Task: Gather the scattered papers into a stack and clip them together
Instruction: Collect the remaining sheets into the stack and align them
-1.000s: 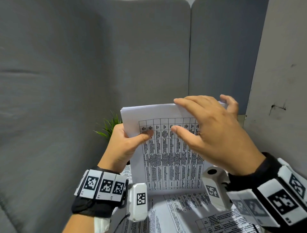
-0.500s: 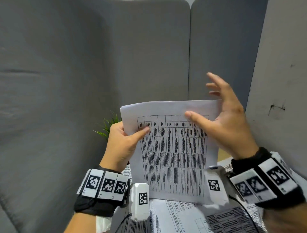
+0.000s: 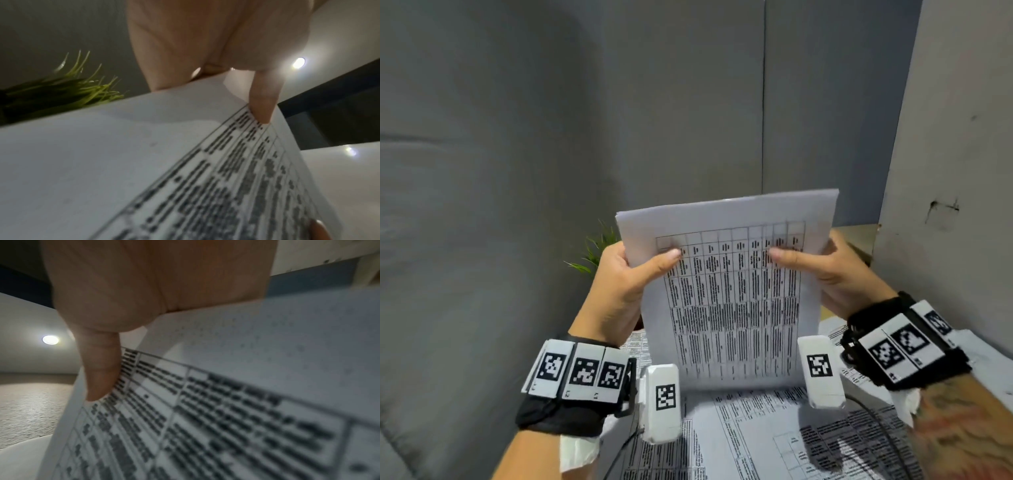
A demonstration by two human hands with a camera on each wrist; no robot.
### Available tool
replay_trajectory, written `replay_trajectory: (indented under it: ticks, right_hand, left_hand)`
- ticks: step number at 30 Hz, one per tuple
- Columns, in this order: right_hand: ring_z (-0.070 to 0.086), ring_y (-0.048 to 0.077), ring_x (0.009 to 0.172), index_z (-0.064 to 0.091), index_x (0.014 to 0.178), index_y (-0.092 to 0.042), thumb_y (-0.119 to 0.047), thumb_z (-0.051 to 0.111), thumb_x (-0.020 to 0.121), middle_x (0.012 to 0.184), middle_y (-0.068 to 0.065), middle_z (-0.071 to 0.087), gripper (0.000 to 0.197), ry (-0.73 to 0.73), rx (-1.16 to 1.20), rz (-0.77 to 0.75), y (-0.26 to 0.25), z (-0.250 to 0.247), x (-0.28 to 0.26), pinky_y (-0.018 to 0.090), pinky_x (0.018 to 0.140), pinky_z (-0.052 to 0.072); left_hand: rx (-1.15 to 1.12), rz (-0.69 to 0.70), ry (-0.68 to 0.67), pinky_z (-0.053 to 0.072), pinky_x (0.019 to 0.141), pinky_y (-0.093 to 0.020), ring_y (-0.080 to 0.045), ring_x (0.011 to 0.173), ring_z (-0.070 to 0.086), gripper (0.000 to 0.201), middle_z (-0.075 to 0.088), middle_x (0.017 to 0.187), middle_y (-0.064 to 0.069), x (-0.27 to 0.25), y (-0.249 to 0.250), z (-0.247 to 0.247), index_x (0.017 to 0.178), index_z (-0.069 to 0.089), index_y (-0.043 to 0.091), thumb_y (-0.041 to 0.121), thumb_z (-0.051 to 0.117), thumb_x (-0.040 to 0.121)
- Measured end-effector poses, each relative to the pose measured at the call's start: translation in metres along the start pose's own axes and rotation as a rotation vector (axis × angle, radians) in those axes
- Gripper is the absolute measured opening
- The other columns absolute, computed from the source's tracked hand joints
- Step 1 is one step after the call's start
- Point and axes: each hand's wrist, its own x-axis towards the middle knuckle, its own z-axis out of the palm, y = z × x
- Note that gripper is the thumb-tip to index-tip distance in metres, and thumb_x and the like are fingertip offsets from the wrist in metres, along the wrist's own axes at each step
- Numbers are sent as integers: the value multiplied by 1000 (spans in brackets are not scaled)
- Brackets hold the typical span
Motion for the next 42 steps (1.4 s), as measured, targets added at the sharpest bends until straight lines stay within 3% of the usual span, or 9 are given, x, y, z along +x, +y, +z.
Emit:
replay_trajectory:
  ticks: [6, 14, 17, 20, 25, 29, 33, 37, 42]
  right_hand:
    - [69, 24, 110, 72, 111, -11, -36, 98, 44, 113, 11, 74, 75, 31, 70, 71, 20, -4, 0, 30, 91, 56]
    - [67, 25, 114, 71, 114, -13, -5, 77, 71, 116, 10, 73, 44, -23, 18, 47, 17, -2, -1, 38, 98, 52]
    - [65, 24, 117, 58, 124, -3, -16, 87, 65, 118, 9, 72, 67, 117, 16, -24, 0, -7, 2, 46, 104, 47]
    - [67, 16, 115, 55, 128, 2, -14, 82, 66, 117, 4, 73, 69, 233, 136, -164, -36, -8, 3, 28, 96, 52]
    - [63, 25, 95, 67, 98, 2, -32, 84, 74, 92, 13, 68, 45, 242, -53, 7, -48, -12, 10, 35, 92, 47]
    - [66, 24, 92, 56, 132, -20, -69, 81, 59, 112, 5, 71, 91, 62, -353, 319, -26, -31, -7, 39, 78, 52]
    - [62, 15, 110, 53, 129, -35, -46, 80, 72, 124, -6, 64, 64, -400, -874, 618, -1, -29, -32, 22, 85, 50]
    - [55, 16, 112, 53, 127, -32, -39, 89, 66, 123, -6, 56, 71, -751, -1207, 767, 15, 5, -35, 21, 82, 47]
    - [55, 20, 109, 40, 134, -36, -39, 93, 60, 124, -5, 52, 92, -1018, -1373, 840, 15, 21, -53, 32, 82, 49]
  left_hand:
    - [83, -80, -24, 52, 98, -47, -32, 111, 66, 39, 70, 117, -17, -1, -5, 4, 119, 63, 4, 8, 70, 81]
    - [113, -84, -60, 53, 96, -45, -33, 111, 66, 41, 71, 116, -16, -2, -5, -1, 118, 63, 4, 6, 73, 78]
    - [173, -98, -124, 54, 95, -45, -33, 108, 67, 40, 72, 112, -16, -2, -8, 0, 111, 68, 7, 15, 81, 74]
    - [222, -66, -169, 51, 94, -47, -37, 103, 66, 59, 65, 110, -32, -2, 0, 5, 108, 64, -6, 33, 85, 70]
    - [309, 14, -50, 54, 94, -45, -28, 104, 69, 30, 73, 108, -14, -1, 9, 10, 110, 67, -1, 8, 72, 82]
    - [247, 55, 213, 58, 82, -27, -13, 87, 71, 18, 73, 95, -6, 6, 7, -8, 97, 67, 5, 9, 76, 81]
    - [223, 51, 375, 51, 63, -14, -14, 64, 47, 41, 49, 63, -2, 10, 7, -29, 60, 47, 14, 33, 81, 72]
    - [240, 76, 392, 51, 68, -6, -17, 73, 46, 37, 46, 74, -1, 10, 7, -40, 63, 46, 18, 22, 78, 81]
    - [230, 41, 429, 52, 74, -22, -23, 82, 47, 42, 47, 83, -8, 13, 3, -48, 58, 46, 13, 27, 80, 79]
